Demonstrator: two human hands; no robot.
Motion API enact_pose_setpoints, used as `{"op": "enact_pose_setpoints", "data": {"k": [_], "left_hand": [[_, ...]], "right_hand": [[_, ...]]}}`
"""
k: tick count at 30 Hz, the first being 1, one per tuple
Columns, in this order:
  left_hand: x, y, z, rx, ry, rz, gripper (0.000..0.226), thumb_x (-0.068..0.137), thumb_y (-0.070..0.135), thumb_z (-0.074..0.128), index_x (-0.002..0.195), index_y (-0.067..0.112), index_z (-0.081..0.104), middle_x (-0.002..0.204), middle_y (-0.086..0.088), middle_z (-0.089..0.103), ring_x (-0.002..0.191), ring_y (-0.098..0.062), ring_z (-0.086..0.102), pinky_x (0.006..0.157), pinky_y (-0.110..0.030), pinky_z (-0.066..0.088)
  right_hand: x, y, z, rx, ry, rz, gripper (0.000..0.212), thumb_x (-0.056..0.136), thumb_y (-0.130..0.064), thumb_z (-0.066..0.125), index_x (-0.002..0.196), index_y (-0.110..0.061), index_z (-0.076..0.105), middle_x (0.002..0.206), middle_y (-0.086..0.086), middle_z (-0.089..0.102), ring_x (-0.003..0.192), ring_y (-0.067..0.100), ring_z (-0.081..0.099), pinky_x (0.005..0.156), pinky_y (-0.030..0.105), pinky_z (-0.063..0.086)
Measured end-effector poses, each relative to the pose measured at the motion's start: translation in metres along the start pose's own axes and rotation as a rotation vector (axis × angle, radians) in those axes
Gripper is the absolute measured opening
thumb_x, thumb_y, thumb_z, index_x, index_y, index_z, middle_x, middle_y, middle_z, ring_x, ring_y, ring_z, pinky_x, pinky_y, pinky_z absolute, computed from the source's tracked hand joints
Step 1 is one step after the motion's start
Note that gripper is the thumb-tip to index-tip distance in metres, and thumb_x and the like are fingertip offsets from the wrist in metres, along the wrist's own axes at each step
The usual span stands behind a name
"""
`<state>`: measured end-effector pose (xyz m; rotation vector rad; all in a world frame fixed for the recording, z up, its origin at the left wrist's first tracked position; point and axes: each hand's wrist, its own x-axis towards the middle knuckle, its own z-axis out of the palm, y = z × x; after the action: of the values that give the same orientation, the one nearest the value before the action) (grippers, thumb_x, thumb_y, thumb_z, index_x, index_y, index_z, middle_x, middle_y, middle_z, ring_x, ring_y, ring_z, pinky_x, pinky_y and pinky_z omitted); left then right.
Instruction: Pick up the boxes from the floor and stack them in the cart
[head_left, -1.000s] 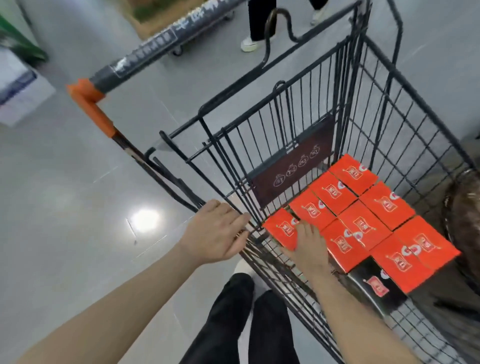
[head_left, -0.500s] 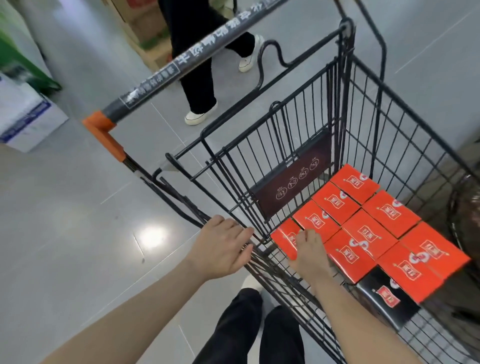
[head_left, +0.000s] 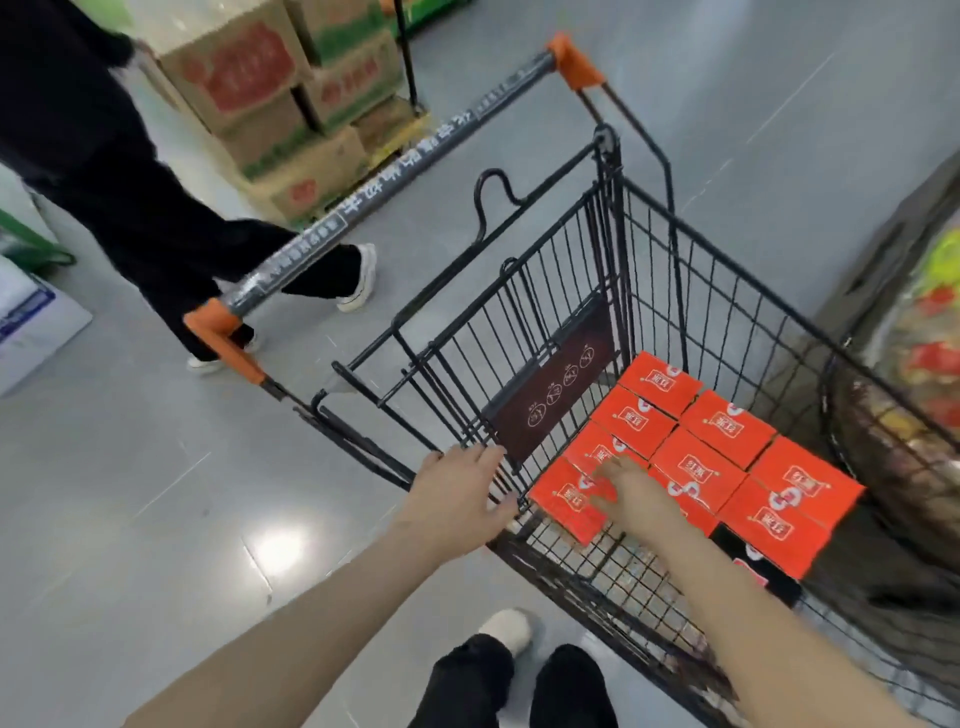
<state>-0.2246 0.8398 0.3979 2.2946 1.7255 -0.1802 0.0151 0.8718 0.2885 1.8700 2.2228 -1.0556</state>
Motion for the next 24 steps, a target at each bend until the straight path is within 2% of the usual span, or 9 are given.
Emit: {"op": "enact_pose_setpoints", "data": {"k": [3,9,14,17,19,24], "left_hand": [[0.036,0.004,-0.028,-0.058,0.038,0.107,0.055,0.088,0.051,0.046,0.134,0.021,0.043,0.126,0.0,0.054,0.117,-0.02,0.051,0.095,-0.037,0.044],[0.1,0.038,-0.106,-0.011,0.195,0.443,0.049,0.089,0.047,0.049,0.129,0.02,0.048,0.118,0.0,0.053,0.106,-0.019,0.055,0.083,-0.033,0.045],[0.138,0.1,-0.158,-0.065,0.214,0.699,0.043,0.086,0.039,0.055,0.125,0.021,0.051,0.123,0.0,0.055,0.114,-0.022,0.054,0.091,-0.035,0.045],[0.138,0.154,-0.18,-0.117,0.204,0.813,0.041,0.086,0.036,0.058,0.124,0.021,0.052,0.124,0.0,0.057,0.112,-0.021,0.055,0.093,-0.034,0.044],[0.126,0.193,-0.188,-0.146,0.198,0.921,0.041,0.087,0.035,0.058,0.124,0.021,0.052,0.123,0.0,0.056,0.11,-0.021,0.056,0.092,-0.037,0.046],[0.07,0.288,-0.188,-0.169,0.195,1.238,0.038,0.084,0.035,0.056,0.116,0.016,0.054,0.112,-0.004,0.06,0.103,-0.026,0.057,0.082,-0.038,0.047]], "right_hand": [[-0.023,-0.005,-0.044,-0.011,0.157,0.052,0.042,0.09,-0.034,0.058,0.127,-0.015,0.054,0.121,0.003,0.052,0.113,0.022,0.052,0.093,0.037,0.045],[-0.086,-0.011,-0.122,-0.04,0.48,0.221,0.051,0.086,-0.032,0.057,0.134,-0.021,0.047,0.131,0.002,0.054,0.121,0.023,0.05,0.096,0.036,0.044],[-0.168,-0.008,-0.164,-0.036,0.719,0.42,0.048,0.09,-0.033,0.055,0.136,-0.022,0.044,0.128,0.003,0.056,0.115,0.023,0.053,0.091,0.038,0.048],[-0.225,-0.006,-0.174,-0.02,0.836,0.568,0.046,0.092,-0.031,0.053,0.136,-0.02,0.045,0.135,0.002,0.049,0.121,0.024,0.049,0.091,0.037,0.046],[-0.266,-0.003,-0.174,-0.021,0.903,0.663,0.046,0.09,-0.031,0.053,0.133,-0.016,0.047,0.132,0.004,0.05,0.12,0.026,0.049,0.09,0.038,0.046],[-0.38,-0.006,-0.154,0.004,1.055,0.846,0.045,0.09,-0.03,0.055,0.134,-0.022,0.048,0.129,0.002,0.054,0.114,0.024,0.053,0.086,0.036,0.047]]}}
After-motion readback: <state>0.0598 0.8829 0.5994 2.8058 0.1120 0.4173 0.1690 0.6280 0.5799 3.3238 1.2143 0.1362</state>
